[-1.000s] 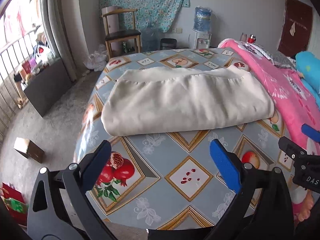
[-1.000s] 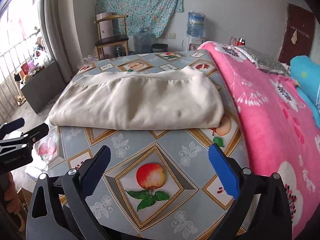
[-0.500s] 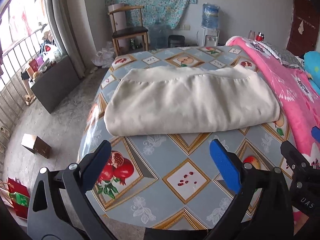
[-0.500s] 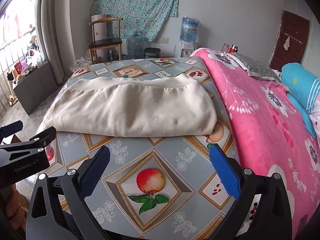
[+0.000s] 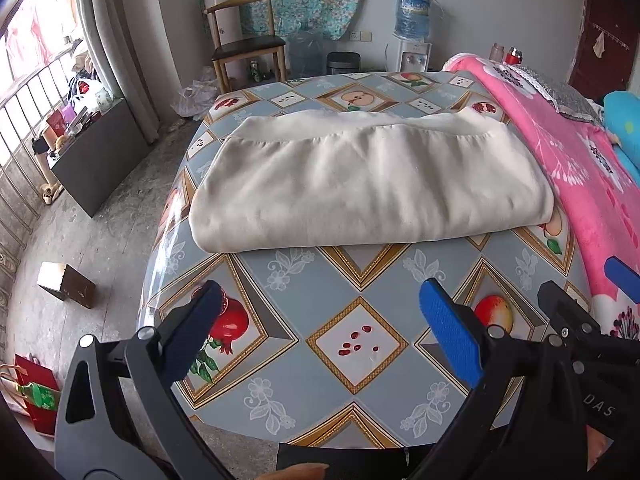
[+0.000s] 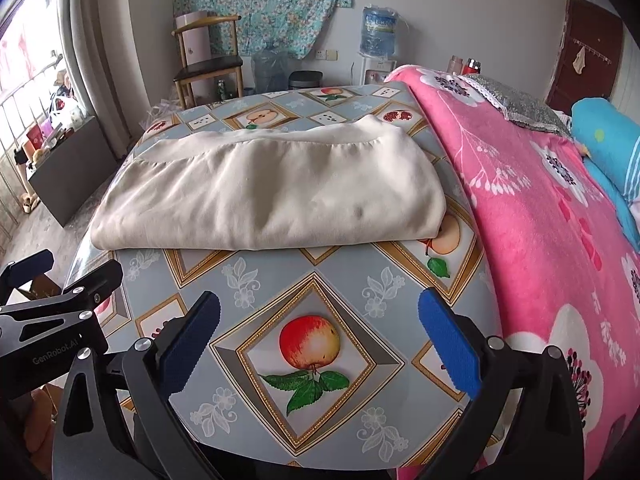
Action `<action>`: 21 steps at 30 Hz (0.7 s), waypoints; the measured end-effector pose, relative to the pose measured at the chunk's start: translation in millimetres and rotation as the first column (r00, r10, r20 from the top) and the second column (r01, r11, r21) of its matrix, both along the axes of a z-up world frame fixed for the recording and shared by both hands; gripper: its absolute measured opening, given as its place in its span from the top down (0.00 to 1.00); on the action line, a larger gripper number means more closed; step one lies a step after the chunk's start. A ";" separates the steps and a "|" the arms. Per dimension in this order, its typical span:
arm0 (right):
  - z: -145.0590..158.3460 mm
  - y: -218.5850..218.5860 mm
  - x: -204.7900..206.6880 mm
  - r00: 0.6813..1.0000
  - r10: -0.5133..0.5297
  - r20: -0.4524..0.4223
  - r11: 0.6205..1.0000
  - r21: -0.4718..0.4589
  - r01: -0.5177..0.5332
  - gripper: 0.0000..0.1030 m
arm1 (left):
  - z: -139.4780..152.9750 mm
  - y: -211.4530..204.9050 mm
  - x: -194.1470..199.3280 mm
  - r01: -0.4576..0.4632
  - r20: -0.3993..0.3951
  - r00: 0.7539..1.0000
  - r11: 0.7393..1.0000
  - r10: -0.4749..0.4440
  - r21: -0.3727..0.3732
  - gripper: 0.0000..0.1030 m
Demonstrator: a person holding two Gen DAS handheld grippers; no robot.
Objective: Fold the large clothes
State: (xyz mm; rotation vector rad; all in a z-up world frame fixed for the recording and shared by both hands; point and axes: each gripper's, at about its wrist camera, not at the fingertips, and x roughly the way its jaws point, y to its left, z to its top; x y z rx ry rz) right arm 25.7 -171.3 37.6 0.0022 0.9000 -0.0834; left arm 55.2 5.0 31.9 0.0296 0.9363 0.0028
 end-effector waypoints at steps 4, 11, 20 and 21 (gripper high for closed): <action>-0.7 -1.2 -0.3 1.000 -0.006 -0.005 1.000 -0.001 0.006 0.06 | 0.8 -2.2 0.8 0.009 -0.001 1.000 1.000 -0.009 -0.002 0.07; -1.4 -2.2 0.8 1.000 -0.017 -0.009 1.000 -0.021 0.017 0.06 | -2.3 -5.8 1.6 0.026 -0.013 1.000 1.000 -0.026 -0.005 0.07; -2.2 -3.1 2.5 1.000 -0.022 -0.013 0.999 -0.026 0.022 0.06 | -4.3 -5.8 1.5 0.027 -0.022 0.999 1.000 -0.027 -0.008 0.07; -2.3 -3.1 2.7 1.000 -0.023 -0.013 0.999 -0.029 0.023 0.06 | -4.2 -5.8 1.7 0.028 -0.022 0.999 1.000 -0.028 -0.009 0.07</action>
